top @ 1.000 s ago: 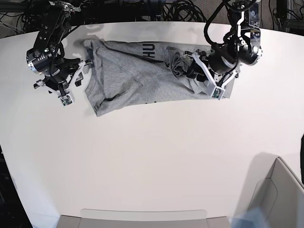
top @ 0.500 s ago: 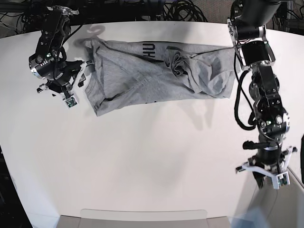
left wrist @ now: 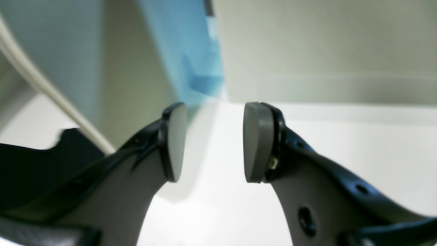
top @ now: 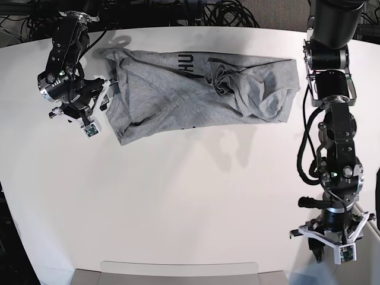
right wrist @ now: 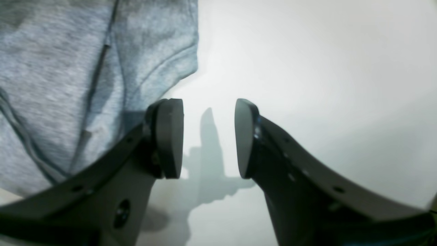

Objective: Fold the T-shirt properly
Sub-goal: 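Release the fabric and raise the left gripper away from the shirt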

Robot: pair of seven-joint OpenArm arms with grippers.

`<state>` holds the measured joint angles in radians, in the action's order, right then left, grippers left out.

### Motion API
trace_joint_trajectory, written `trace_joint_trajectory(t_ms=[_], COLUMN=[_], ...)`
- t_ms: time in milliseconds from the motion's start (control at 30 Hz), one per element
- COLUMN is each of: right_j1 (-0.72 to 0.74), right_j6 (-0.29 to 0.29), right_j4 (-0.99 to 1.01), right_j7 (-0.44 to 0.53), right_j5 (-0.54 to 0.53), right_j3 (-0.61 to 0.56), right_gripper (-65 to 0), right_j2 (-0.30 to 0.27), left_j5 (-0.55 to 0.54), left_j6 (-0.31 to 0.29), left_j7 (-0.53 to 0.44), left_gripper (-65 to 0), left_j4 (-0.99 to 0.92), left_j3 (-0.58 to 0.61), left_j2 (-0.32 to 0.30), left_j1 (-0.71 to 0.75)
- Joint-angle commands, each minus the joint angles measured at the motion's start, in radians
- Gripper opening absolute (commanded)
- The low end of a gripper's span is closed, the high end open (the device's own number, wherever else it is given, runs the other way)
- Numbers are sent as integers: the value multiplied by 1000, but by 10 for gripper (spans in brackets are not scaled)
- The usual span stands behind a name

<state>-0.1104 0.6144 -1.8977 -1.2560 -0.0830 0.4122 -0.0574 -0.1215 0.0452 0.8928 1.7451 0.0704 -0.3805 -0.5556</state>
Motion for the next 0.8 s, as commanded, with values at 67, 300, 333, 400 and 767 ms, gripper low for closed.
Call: trace_joint_trajectory(t_ms=[67, 300, 333, 400, 767], right_j1=[21, 21, 21, 21, 1], right_j6=[8, 8, 8, 8, 8], right_j4=[-16, -16, -16, -18, -23], right_j7=[14, 14, 14, 14, 14], right_j5=[-7, -7, -7, -7, -8], right_j3=[3, 3, 3, 3, 1], right_gripper=[-403, -403, -403, -403, -403], right_j2=[-11, -12, -12, -12, -9], left_j5=[3, 10, 12, 33, 230], left_j6=[-1, 0, 3, 3, 83], left_j7=[-27, -19, -16, 18, 81], left_gripper=[-422, -328, -311, -300, -299], left_j4=[14, 19, 25, 32, 151], left_j3=[21, 202, 245, 349, 424], left_j2=[-5, -15, -27, -87, -133], left_j1=[-36, -36, -36, -40, 105])
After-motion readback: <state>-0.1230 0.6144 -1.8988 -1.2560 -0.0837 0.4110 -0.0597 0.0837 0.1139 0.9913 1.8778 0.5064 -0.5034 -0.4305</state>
